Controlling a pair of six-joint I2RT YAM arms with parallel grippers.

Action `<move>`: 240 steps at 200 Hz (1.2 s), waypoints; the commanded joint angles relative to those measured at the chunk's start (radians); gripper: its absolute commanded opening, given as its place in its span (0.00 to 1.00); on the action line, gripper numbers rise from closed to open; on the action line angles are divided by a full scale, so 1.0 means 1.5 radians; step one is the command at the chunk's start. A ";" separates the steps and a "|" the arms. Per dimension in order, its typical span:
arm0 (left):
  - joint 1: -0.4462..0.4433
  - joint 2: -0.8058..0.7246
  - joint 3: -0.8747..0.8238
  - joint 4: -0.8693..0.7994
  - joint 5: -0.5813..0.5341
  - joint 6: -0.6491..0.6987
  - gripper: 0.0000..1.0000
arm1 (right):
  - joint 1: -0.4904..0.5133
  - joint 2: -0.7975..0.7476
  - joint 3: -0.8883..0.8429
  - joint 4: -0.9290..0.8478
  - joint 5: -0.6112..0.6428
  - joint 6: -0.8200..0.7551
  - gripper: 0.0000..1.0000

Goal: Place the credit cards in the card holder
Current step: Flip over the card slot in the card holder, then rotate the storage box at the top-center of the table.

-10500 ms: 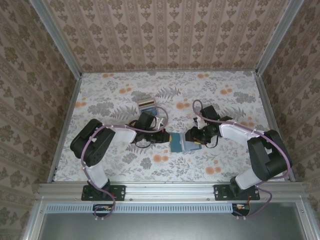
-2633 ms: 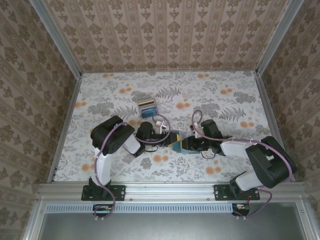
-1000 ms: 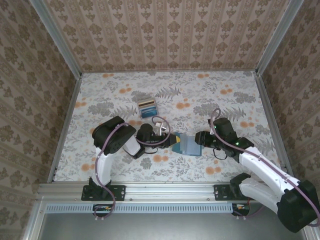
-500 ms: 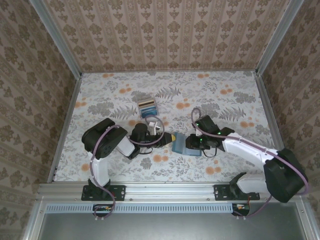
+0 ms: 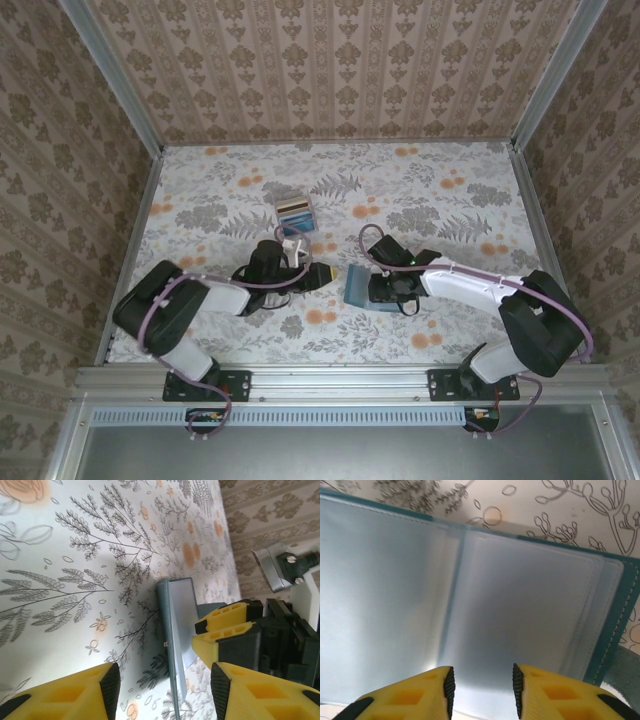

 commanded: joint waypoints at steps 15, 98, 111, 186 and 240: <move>0.001 -0.171 0.132 -0.462 -0.129 0.191 0.59 | -0.001 -0.089 -0.017 0.001 0.028 0.014 0.41; 0.125 -0.209 0.328 -0.746 -0.338 0.317 1.00 | -0.009 -0.334 -0.023 0.081 0.261 -0.099 1.00; 0.157 -0.169 0.356 -0.754 -0.326 0.344 1.00 | -0.011 -0.365 -0.051 0.126 0.261 -0.120 1.00; 0.286 0.015 0.452 -0.689 -0.242 0.298 0.99 | -0.047 -0.329 -0.026 0.097 0.133 -0.115 1.00; 0.245 0.081 0.415 -0.528 -0.144 0.220 0.90 | -0.056 -0.285 -0.029 0.124 0.073 -0.084 1.00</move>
